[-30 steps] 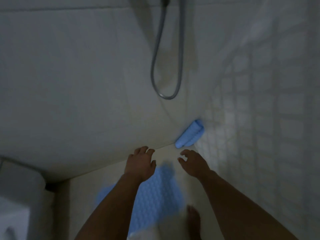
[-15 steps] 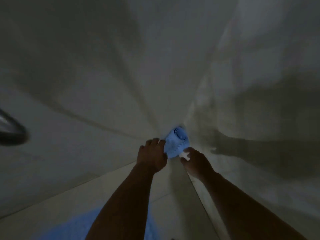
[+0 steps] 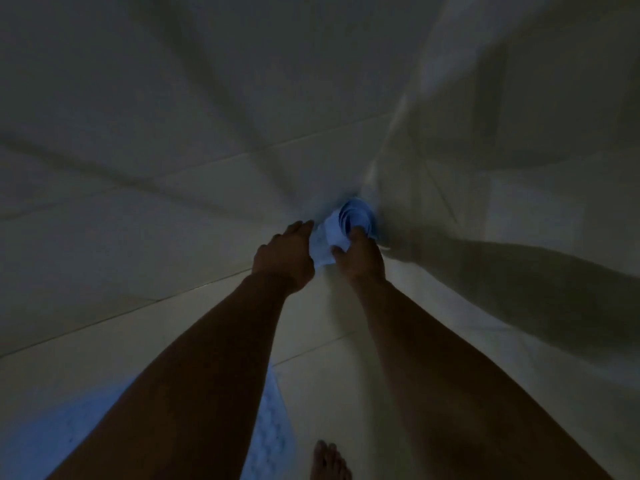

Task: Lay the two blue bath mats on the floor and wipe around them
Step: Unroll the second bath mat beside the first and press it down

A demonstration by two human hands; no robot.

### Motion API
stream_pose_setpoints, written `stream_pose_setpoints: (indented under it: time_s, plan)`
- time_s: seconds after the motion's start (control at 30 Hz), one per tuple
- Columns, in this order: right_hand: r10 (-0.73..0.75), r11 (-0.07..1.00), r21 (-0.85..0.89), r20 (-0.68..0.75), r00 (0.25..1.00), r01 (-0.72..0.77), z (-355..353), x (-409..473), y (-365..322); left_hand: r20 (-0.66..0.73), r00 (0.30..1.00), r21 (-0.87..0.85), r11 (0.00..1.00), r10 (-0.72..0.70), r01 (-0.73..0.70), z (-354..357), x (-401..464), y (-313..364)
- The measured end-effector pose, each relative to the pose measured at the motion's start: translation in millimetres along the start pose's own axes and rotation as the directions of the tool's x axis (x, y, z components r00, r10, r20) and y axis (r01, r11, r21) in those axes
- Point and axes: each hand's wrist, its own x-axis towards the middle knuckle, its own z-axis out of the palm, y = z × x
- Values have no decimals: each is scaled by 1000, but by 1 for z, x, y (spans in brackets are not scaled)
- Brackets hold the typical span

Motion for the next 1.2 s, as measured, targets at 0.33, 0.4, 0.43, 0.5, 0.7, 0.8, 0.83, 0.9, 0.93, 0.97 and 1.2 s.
stream_pose_setpoints:
  time_s: [0.33,0.4,0.43,0.5,0.7,0.8,0.83,0.9,0.93,0.97,1.2]
  plan:
    - [-323,945,83,58,945,318,-1,-156,-36,2,979,27,979,203,-203,-53,-114,-29]
    - [-313,948,83,68,947,308,-12,-201,-55,-23,979,84,976,203,-201,-75,-162,-30]
    - [-311,948,91,60,949,305,-19,-227,-67,-32,979,109,975,200,-196,-89,-189,-31]
    - [-307,948,101,28,951,303,-33,-279,-93,-49,984,127,979,169,-162,-123,-244,-31]
    - [-408,909,54,-102,907,414,-97,-473,-177,-121,953,540,824,277,-171,-248,-430,-21]
    - [-409,907,29,-176,895,420,-125,-571,-215,-136,915,653,729,379,-205,-297,-531,-16]
    - [-410,908,13,-186,893,419,-132,-599,-226,-130,897,682,694,423,-229,-307,-561,-16]
    - [-420,907,-53,-196,886,418,-143,-648,-242,-150,861,697,670,486,-257,-321,-619,-19]
    - [-424,906,-106,-193,885,411,-147,-666,-249,-168,855,683,683,491,-258,-327,-641,-20]
    - [-421,904,-160,-180,889,396,-149,-680,-253,-187,854,670,699,485,-250,-332,-660,-22]
    - [-492,830,-319,-30,870,458,-149,-762,-279,-237,858,758,639,457,-131,-363,-772,-30]
